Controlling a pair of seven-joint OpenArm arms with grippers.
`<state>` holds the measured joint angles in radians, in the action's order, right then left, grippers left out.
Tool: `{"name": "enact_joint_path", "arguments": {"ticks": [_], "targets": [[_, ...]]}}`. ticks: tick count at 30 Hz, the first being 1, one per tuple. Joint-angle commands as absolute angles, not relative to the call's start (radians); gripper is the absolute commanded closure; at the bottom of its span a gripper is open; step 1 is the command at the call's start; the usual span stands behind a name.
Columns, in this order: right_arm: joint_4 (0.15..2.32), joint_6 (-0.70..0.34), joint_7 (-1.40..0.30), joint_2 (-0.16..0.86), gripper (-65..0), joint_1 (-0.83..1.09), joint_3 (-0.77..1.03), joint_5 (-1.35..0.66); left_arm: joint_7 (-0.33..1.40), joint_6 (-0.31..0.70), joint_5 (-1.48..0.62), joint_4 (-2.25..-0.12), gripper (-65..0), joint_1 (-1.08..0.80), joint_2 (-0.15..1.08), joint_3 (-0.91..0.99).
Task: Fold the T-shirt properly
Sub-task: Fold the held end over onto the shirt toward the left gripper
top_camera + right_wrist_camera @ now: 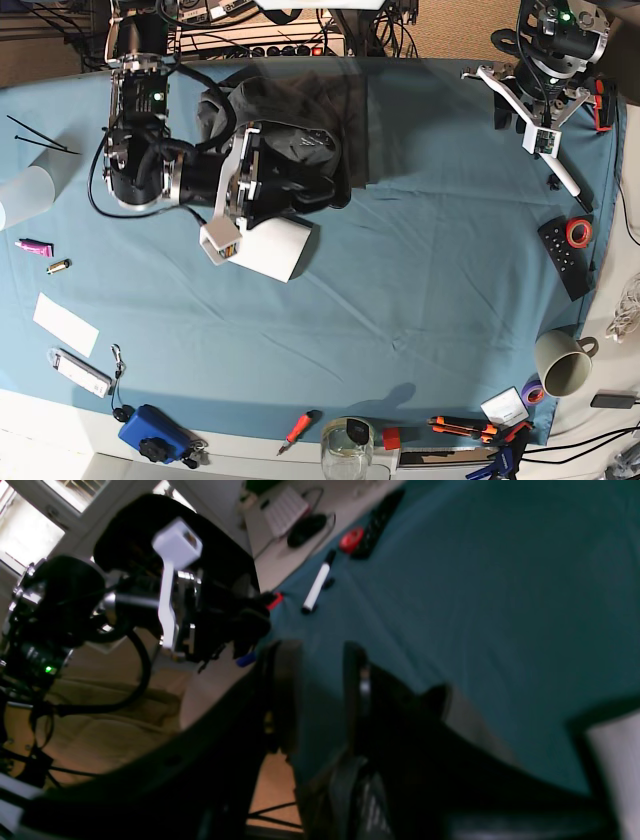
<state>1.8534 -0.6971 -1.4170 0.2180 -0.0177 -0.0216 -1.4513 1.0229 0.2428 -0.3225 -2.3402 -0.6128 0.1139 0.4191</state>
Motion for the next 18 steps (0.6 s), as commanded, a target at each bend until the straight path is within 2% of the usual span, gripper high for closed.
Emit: {"name": "enact_joint_path", "arguments": {"ticks": [1,5,8,12,15,18], "targets": [[1.872,-0.698,-1.396,0.224,-15.2,-0.044,-0.006,-1.462,1.001,0.243,-0.326,-2.356,-18.3,-0.625,0.117,0.422],[1.872,-0.698,-1.396,0.224,-15.2,-0.077,0.092,-1.286,0.993,0.244,-0.326,-2.356,-18.3,-0.634,0.117,0.422],[1.87,-0.698,-1.317,0.225,-14.5,-0.086,0.207,-1.137,0.984,0.244,-0.326,-2.356,-18.3,-0.634,0.117,0.422],[1.87,-0.698,-1.309,0.238,0.0,-0.071,0.305,-1.071,0.971,0.244,-0.326,-2.356,-18.3,-0.634,0.117,0.422],[1.87,-0.692,-1.318,0.276,0.0,-0.027,0.308,-1.044,0.97,0.244,-0.336,-2.356,-18.3,-0.634,0.117,0.422],[1.87,-0.64,-1.317,0.294,0.0,0.025,0.308,-0.96,0.97,0.253,-0.344,-2.356,-18.3,-0.633,0.117,0.422]]}}
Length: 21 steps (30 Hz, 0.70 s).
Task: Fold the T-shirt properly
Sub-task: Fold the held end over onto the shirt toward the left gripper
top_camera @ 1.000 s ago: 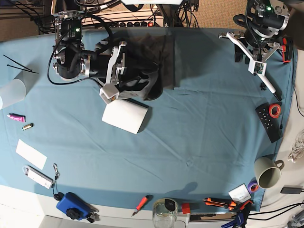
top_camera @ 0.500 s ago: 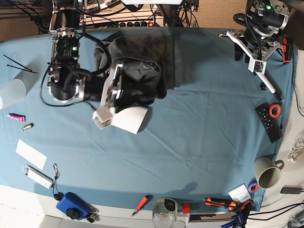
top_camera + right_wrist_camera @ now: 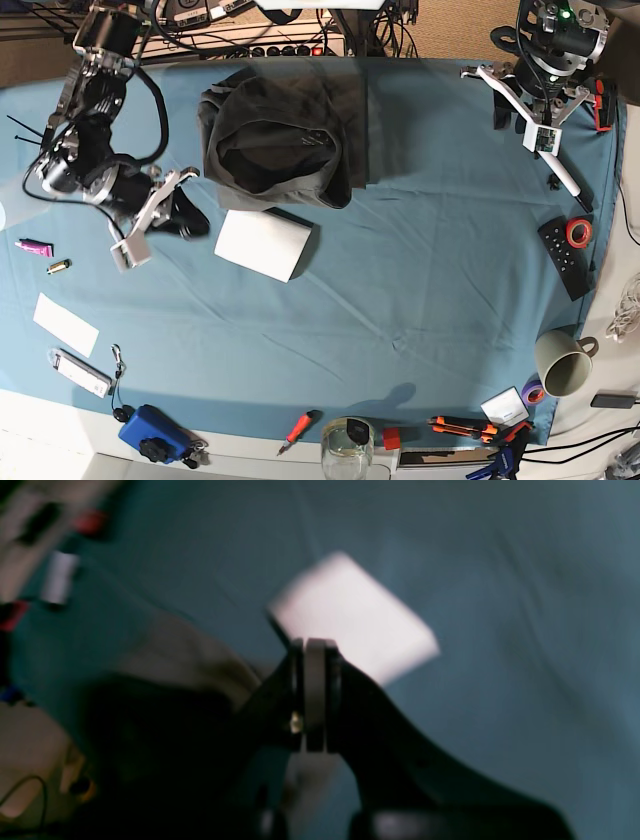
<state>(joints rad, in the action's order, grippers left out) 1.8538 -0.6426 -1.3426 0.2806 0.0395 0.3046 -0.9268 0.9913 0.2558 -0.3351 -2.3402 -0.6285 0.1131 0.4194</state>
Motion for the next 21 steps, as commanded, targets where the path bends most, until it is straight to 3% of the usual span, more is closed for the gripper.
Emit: {"name": "enact_joint_path", "arguments": {"ticks": [1,9,21], "targets": [[1.87,-0.633,-1.314,0.298,0.0,0.041,0.309,-0.95,0.97,0.265,-0.349,-2.356,-18.3,-0.632,0.117,0.422],[1.87,-0.632,-1.37,0.297,0.0,0.141,0.29,-1.01,0.968,0.289,-0.398,-2.356,-18.3,-0.612,0.117,0.422],[1.872,-0.68,-1.396,0.297,0.0,0.215,0.004,-1.156,0.968,0.289,-0.398,-2.356,-18.3,-0.612,0.117,0.422]]}}
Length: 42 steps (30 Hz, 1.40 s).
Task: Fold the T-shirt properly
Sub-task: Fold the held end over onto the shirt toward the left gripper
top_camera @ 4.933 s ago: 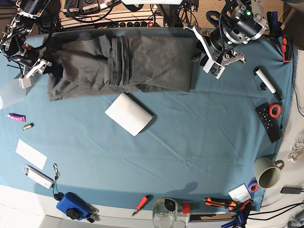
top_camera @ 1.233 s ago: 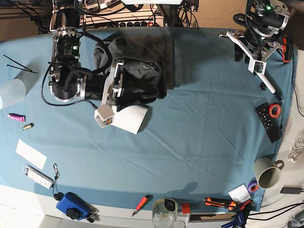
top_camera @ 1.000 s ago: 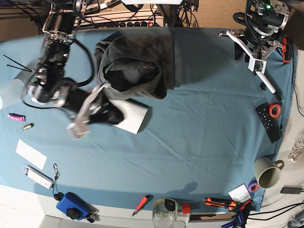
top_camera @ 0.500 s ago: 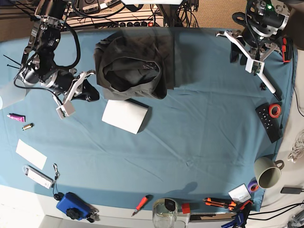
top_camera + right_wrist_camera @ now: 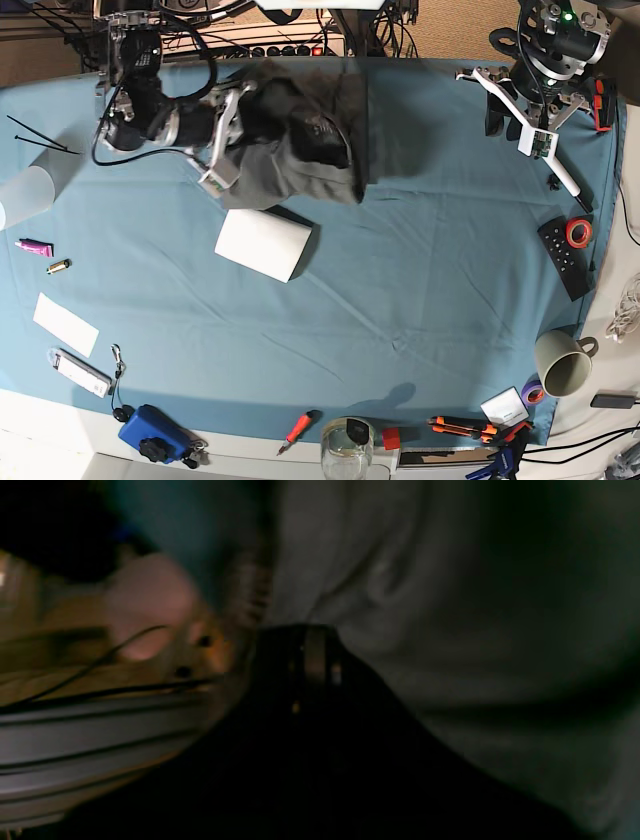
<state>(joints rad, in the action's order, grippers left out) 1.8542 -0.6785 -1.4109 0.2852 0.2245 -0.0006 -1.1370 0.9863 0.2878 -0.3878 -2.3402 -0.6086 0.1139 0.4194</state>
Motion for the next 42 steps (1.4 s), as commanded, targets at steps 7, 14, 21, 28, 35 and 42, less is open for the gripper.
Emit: {"name": "enact_joint_path", "arguments": {"ticks": [7,14,21,28,35,42], "targets": [[1.872,-0.698,-1.396,0.297,0.0,0.216,-0.013,-1.343,0.967,0.289,-0.398,-2.356,-18.3,-0.611,0.117,0.422],[1.87,-0.698,-1.396,0.297,0.0,0.216,-0.012,-1.23,0.967,0.289,-0.398,-2.356,-18.3,-0.598,0.117,0.422],[1.89,-0.69,-1.368,0.287,0.0,0.182,0.075,-1.009,0.971,0.289,-0.397,-2.356,-18.3,-0.599,0.117,0.422],[1.802,-0.671,-1.326,0.288,0.0,0.17,0.033,-0.915,0.969,0.289,-0.406,-2.356,-18.3,-0.598,0.117,0.422],[1.71,-0.595,-1.237,0.289,0.0,0.104,0.015,-0.83,0.971,0.289,-0.443,-2.356,-18.3,-0.598,0.117,0.422],[1.77,-0.664,-1.339,0.288,0.0,0.045,0.015,-1.023,0.972,0.289,-0.443,-2.356,-18.3,-0.599,0.117,0.422]]}}
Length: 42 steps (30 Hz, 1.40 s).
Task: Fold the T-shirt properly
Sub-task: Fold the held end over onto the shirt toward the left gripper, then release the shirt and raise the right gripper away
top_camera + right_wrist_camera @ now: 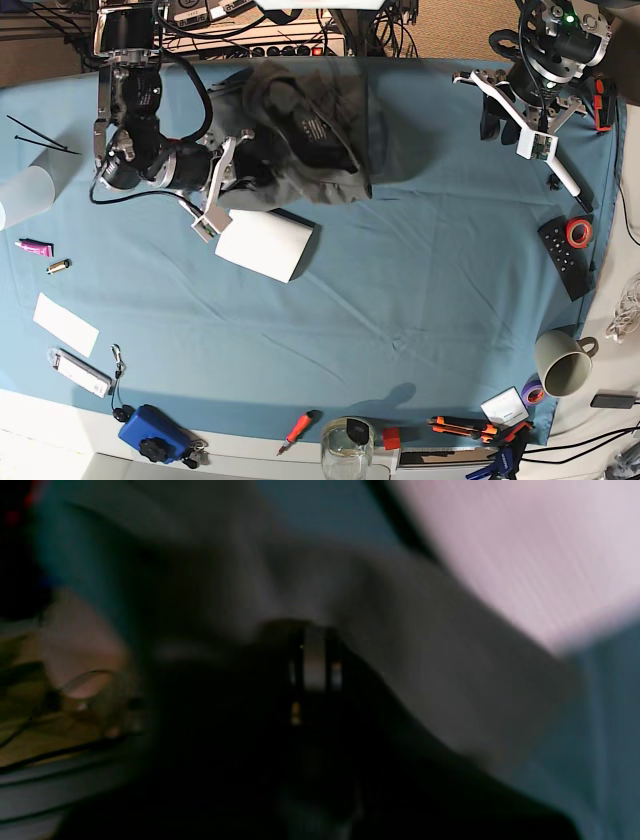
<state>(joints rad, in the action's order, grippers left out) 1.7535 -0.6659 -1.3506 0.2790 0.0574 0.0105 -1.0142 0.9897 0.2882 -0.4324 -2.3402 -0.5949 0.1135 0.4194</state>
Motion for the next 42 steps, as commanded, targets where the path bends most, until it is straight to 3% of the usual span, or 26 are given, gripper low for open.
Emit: {"name": "enact_joint_path", "arguments": {"ticks": [1,11,16,21,27,33,39,42], "targets": [[1.774,-0.68,-1.339,0.288,0.0,0.044,0.015,-1.053,0.973,0.289,-0.443,-2.356,-18.3,-0.599,0.117,0.422],[1.688,-0.698,-1.355,0.233,0.0,0.064,-0.056,-1.1,0.971,0.29,-0.443,-2.356,-18.3,-0.598,0.117,0.422],[1.587,-0.698,-1.258,0.224,0.0,0.064,-0.126,-0.941,0.971,0.289,-0.442,-2.356,-18.3,-0.598,0.117,0.422],[1.543,-0.611,-1.19,0.225,0.0,0.063,-0.13,-0.759,0.971,0.289,-0.442,-2.356,-18.3,-0.598,0.117,0.422],[1.652,-0.615,-1.301,0.227,0.0,0.031,-0.114,-0.936,0.971,0.289,-0.443,-2.356,-18.3,-0.598,0.117,0.422],[1.837,-0.654,-1.309,0.227,0.0,0.059,-0.004,-0.925,0.971,0.289,-0.44,-2.356,-18.3,-0.599,0.12,0.422],[1.951,-0.647,-1.318,0.228,0.0,0.154,0.223,-0.966,0.953,0.289,-0.392,-2.356,-18.2,-0.599,0.153,0.422],[2.043,-0.647,-1.319,0.228,0.0,0.237,0.339,-0.979,0.954,0.288,-0.34,-2.356,-12.4,-0.6,0.167,0.422]]}}
